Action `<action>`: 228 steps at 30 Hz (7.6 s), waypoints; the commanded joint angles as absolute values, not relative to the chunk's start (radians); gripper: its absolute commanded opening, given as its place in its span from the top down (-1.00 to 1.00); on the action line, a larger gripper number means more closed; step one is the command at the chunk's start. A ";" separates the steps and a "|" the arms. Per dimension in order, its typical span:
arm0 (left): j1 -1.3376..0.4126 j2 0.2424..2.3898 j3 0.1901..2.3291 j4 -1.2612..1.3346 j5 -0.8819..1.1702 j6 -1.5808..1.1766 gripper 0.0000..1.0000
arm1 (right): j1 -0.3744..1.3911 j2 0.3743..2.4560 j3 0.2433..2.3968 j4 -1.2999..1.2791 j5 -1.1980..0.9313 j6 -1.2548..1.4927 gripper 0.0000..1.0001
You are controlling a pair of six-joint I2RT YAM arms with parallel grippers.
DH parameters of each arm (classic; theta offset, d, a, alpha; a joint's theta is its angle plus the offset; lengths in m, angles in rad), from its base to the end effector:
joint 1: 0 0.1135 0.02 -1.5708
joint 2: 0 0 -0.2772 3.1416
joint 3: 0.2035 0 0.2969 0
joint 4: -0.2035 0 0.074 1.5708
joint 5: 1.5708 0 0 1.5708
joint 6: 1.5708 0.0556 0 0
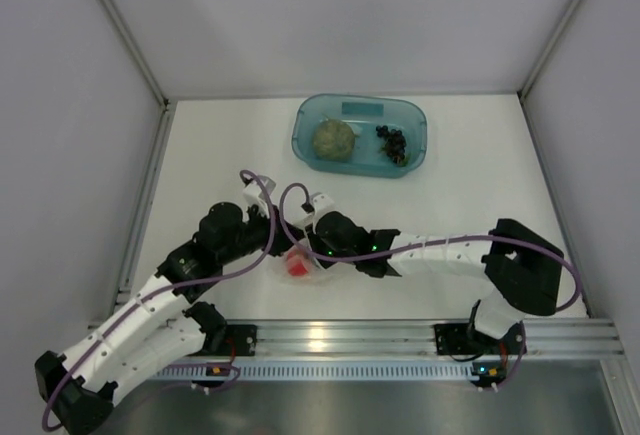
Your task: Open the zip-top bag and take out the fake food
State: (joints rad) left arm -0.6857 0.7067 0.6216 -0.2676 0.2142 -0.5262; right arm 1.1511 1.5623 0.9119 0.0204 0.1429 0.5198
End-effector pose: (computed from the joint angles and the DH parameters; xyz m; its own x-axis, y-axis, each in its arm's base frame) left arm 0.1662 -0.1513 0.2842 -0.6195 -0.1273 -0.7746 0.5343 0.6546 -0.5348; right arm 0.1660 0.3526 0.1864 -0.6340 -0.2144 -0.7430 -0.6246 0.7085 0.3285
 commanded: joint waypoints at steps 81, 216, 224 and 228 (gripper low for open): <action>-0.689 1.152 0.847 0.129 0.677 -0.417 1.00 | 0.936 1.088 0.750 -0.467 0.394 0.526 0.94; -0.732 0.796 0.578 -0.110 -0.029 -0.514 1.00 | 0.589 1.291 1.350 -0.413 0.255 0.264 0.58; -0.732 0.655 0.641 -0.297 -0.162 -0.551 1.00 | 0.430 1.673 1.561 -0.348 0.180 0.241 0.48; -0.732 0.611 0.681 -0.359 -0.207 -0.565 1.00 | 0.416 1.850 1.693 -0.387 0.169 0.212 0.42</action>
State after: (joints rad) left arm -0.7284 0.6376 0.6205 -0.2932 -0.1360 -0.5442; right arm 0.4301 1.7718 1.5879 -0.4076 0.2001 0.2466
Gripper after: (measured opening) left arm 0.014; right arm 0.578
